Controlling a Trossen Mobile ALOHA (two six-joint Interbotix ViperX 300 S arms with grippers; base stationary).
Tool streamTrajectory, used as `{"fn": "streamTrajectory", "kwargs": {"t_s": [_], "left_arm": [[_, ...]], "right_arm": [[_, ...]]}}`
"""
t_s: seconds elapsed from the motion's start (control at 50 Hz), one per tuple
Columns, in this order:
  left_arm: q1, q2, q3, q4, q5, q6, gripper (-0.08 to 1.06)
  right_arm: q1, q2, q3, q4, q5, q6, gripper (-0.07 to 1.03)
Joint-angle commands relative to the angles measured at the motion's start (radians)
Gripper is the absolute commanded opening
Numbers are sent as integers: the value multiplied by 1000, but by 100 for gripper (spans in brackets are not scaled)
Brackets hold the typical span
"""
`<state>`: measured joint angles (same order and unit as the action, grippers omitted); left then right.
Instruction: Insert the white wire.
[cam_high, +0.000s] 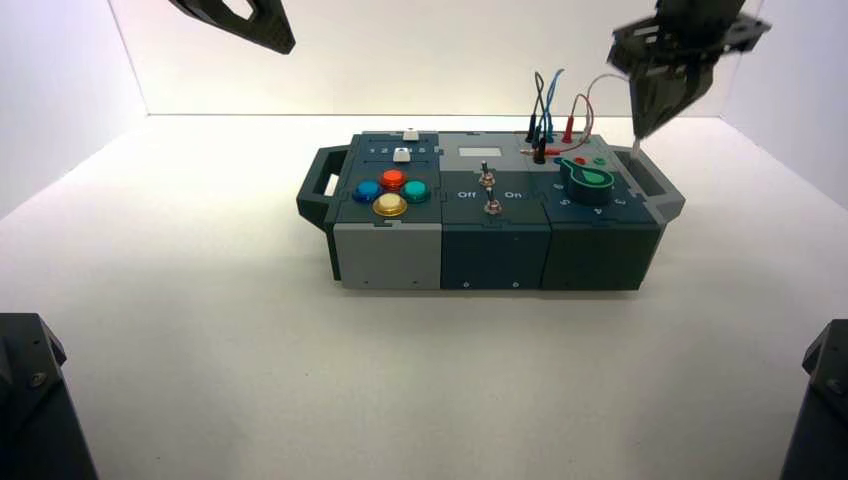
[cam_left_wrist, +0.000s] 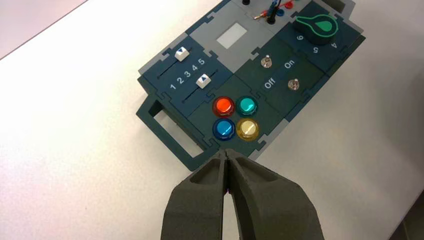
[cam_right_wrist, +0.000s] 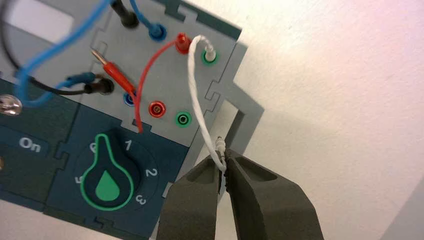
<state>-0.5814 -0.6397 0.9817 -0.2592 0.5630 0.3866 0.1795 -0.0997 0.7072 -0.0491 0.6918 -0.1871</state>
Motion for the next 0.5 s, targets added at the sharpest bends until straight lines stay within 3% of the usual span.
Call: {"fn": "streamTrajectory", "kwargs": {"t_s": [0.02,0.5], "left_arm": [[0,-6,-11,0,-11,5,-3],[0,-2,-9,2,-17,5,-3]], "right_arm": [[3,-55,-17,3,0,-5,-2],[9,-44,-14,74,6,-9,-2]]}}
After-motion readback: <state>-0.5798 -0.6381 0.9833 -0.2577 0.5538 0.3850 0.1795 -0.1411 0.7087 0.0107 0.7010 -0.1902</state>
